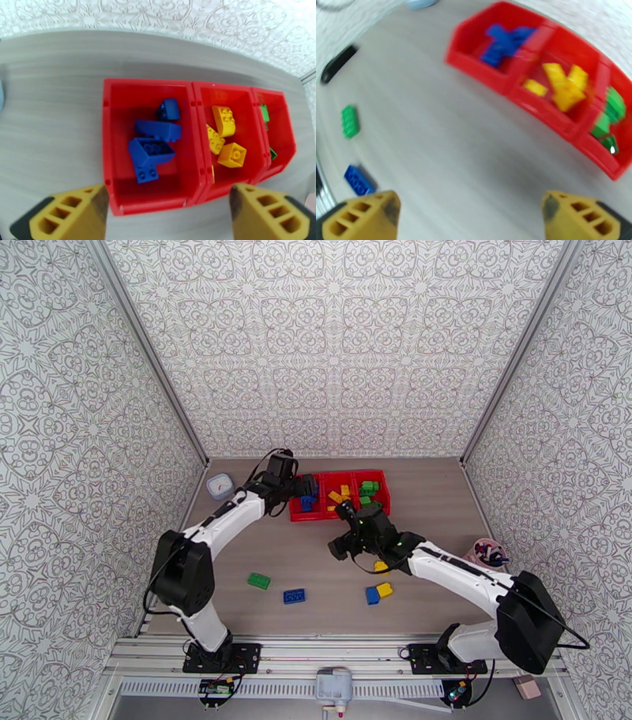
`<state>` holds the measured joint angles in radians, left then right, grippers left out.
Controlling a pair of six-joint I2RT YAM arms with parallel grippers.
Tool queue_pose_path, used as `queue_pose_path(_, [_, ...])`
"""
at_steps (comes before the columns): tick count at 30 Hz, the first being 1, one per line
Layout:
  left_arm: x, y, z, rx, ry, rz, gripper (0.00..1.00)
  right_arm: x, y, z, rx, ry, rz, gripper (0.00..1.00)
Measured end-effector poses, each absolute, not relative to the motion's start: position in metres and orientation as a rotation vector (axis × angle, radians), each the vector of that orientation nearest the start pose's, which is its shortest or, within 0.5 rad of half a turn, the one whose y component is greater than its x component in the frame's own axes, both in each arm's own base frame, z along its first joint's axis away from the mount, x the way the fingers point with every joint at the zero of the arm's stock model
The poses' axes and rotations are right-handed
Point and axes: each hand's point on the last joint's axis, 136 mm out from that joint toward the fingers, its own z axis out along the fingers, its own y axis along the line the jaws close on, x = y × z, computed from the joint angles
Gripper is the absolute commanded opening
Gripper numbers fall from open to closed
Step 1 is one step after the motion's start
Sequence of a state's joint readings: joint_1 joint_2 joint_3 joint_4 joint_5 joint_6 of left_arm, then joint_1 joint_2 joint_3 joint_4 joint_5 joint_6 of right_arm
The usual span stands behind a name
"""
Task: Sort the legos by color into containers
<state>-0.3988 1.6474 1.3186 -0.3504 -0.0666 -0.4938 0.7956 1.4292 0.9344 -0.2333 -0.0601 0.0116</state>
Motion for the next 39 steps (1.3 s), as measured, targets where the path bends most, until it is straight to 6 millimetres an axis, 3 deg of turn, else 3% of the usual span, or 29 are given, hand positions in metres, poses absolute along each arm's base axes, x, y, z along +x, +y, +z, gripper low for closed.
queue_pose_path(8, [0.412,-0.13,0.183,-0.258,2.306,-0.354,0.99,0.2,0.365,0.115,-1.55,1.973,0.514,1.0])
queue_pose_path(14, [0.398,-0.105,0.175,-0.319,2.317,-0.326,1.0,0.173,0.393,0.086,-1.814,1.907,0.493,1.0])
queue_pose_path(19, [0.395,-0.091,0.175,-0.363,2.31,-0.312,1.0,0.165,0.407,0.06,-1.955,1.91,0.442,1.0])
queue_pose_path(24, [0.395,-0.089,0.175,-0.368,2.31,-0.311,1.0,0.164,0.416,0.04,-2.047,1.92,0.38,0.96])
queue_pose_path(35, [0.393,-0.089,0.171,-0.373,2.318,-0.31,1.0,0.165,0.421,0.023,-2.107,1.961,0.353,0.62])
queue_pose_path(39, [0.393,-0.089,0.173,-0.372,2.314,-0.312,1.0,0.164,0.419,0.019,-2.116,1.977,0.35,0.53])
